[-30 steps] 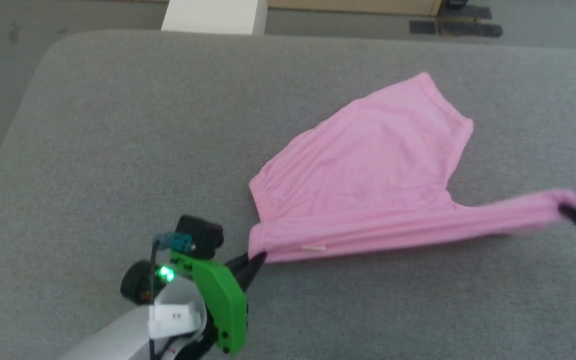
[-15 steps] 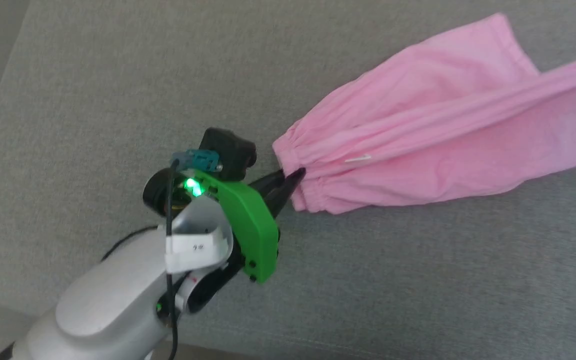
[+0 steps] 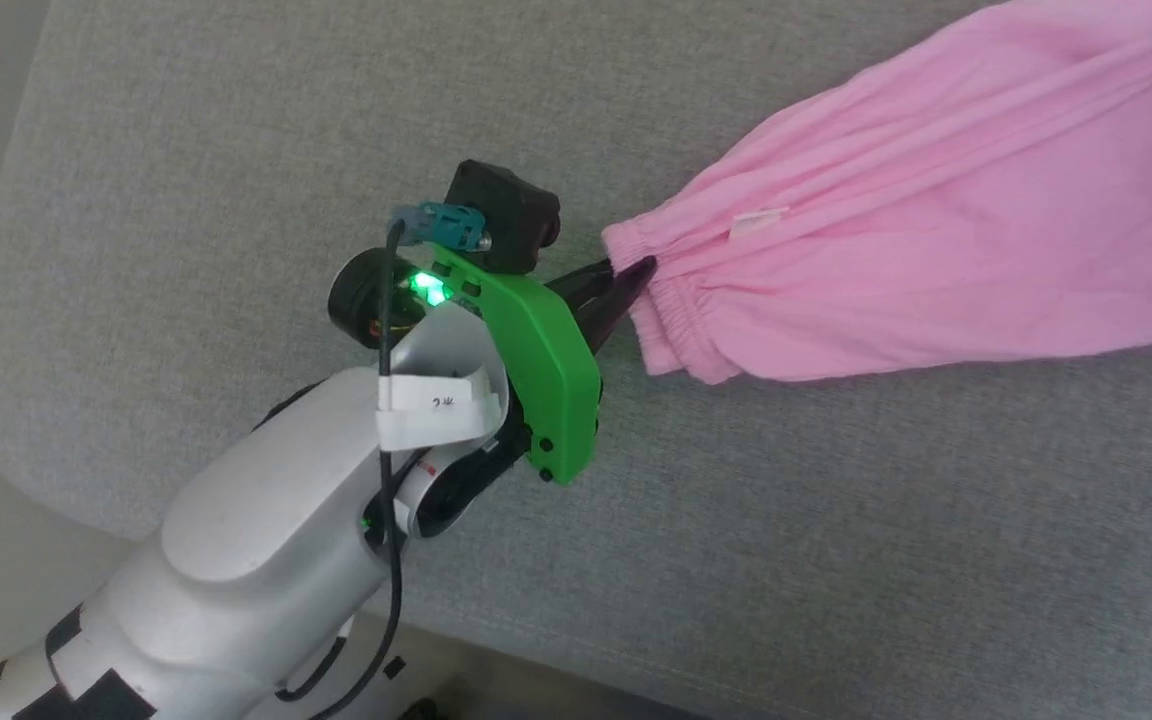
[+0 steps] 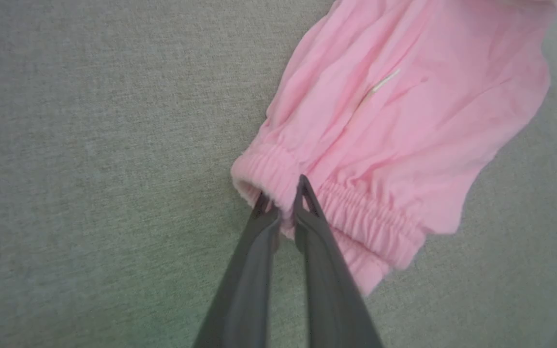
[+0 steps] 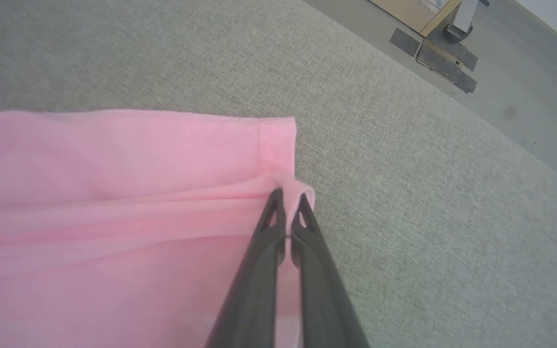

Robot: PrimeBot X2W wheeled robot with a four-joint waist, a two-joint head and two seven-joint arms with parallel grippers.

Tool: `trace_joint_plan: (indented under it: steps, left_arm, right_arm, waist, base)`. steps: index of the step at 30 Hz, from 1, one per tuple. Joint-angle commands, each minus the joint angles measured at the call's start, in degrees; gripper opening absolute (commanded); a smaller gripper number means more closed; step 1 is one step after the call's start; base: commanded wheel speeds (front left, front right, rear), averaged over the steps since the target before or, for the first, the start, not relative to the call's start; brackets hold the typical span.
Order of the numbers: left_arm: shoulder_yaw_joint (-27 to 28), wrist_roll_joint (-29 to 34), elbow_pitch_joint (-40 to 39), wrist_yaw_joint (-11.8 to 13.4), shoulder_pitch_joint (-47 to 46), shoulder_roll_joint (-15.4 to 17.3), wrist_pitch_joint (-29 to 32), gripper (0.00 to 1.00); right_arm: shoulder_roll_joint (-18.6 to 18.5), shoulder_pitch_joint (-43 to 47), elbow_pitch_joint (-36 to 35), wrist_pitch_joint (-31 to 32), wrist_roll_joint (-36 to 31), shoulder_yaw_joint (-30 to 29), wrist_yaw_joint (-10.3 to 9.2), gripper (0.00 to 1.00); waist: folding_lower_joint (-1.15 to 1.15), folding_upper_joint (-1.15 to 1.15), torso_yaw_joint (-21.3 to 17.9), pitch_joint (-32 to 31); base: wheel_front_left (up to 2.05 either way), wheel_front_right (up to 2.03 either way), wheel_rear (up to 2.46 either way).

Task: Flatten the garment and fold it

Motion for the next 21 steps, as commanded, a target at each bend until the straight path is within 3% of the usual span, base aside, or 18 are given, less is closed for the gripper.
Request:
trace_joint_plan:
  steps: [1, 10, 11, 12, 13, 21]
  left_arm:
    - [0.3, -0.24, 0.6, -0.22, -1.12, -0.27, -0.49, 0.0]
    - [0.9, 0.08, 2.78, -0.23, -1.84, -1.94, -2.87, 0.0]
    - [0.97, 0.2, 3.02, -0.19, -1.9, -2.04, -3.18, 0.22]
    - [1.01, 0.4, 3.18, -0.13, -1.95, -2.07, -3.47, 0.85]
    - [1.08, 0.54, 3.46, -0.04, -1.93, -2.11, -3.83, 1.0]
    - [3.33, 0.12, 5.32, 1.53, 0.3, -1.02, -7.21, 1.0]
  right_arm:
    - [0.09, -1.51, 1.14, -1.27, -0.68, 0.16, -0.12, 0.0]
    - [1.22, -3.64, 6.89, -8.95, -0.67, 2.91, -0.12, 0.0]
    - [1.36, -3.81, 7.32, -10.04, -0.42, 3.14, -0.12, 0.18]
    - [1.44, -3.91, 7.72, -10.82, -0.16, 3.33, -0.12, 1.0]
    - [1.62, -3.92, 8.36, -11.6, 0.34, 3.53, -0.12, 1.0]
    - [1.18, -1.27, 9.03, -18.95, 4.99, 7.91, -0.12, 1.0]
  waist:
    - [0.0, 0.0, 1.57, 1.69]
    - [0.0, 0.0, 1.57, 1.9]
    - [0.0, 0.0, 1.42, 1.59]
    - [0.0, 0.0, 1.31, 1.28]
    - [0.0, 0.0, 1.12, 0.69]
    - [0.0, 0.0, -1.17, -6.53]
  base:
    - [0.0, 0.0, 0.0]
    - [0.0, 0.0, 0.0]
    - [0.0, 0.0, 0.0]
    - [0.0, 0.0, 0.0]
    - [0.0, 0.0, 0.0]
    - [0.0, 0.0, 0.0]
